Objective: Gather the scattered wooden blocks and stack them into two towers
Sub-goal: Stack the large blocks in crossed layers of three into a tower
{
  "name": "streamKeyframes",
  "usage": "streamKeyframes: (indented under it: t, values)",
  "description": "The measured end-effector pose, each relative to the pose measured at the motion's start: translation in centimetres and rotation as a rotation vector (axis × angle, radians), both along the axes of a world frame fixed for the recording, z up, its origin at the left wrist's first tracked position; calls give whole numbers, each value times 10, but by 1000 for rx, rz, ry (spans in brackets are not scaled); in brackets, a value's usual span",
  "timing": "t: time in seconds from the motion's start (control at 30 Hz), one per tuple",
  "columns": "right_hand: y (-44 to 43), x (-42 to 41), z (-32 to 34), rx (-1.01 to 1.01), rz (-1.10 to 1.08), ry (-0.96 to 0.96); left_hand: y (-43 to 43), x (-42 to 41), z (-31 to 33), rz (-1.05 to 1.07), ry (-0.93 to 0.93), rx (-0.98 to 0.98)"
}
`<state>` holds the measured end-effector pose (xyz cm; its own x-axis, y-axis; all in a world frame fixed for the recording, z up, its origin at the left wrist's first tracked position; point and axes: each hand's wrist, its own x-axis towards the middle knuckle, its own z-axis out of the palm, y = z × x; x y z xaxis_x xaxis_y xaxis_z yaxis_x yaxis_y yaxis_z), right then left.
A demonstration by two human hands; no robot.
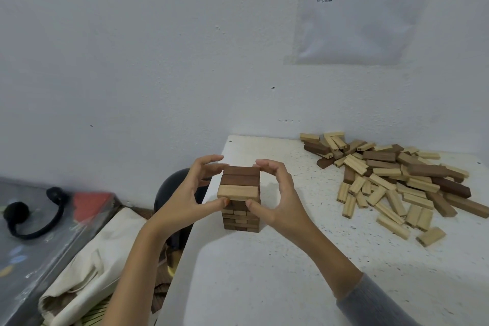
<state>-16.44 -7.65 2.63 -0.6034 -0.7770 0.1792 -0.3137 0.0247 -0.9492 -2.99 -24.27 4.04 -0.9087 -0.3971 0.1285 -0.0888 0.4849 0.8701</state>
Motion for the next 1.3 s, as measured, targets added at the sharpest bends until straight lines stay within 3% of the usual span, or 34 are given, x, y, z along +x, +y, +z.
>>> streamKeyframes:
  t: [0.1, 0.17, 0.33, 0.7, 1.3]
  values:
    - [6, 1, -2, -27, 64, -80, 5, -5, 1, 46, 44, 160]
    - [8, 4, -2, -89, 18, -223, 11, -10, 4, 185, 129, 371]
    - [-1, 20, -11, -149, -92, -466, 39, -16, -6, 363, 255, 643]
    - [-49, 42, -33, -122, -98, -572, 76, -35, -8, 402, 219, 757]
    - [-50, 39, -37, -192, -84, -580, 88, -31, 6, 427, 311, 751]
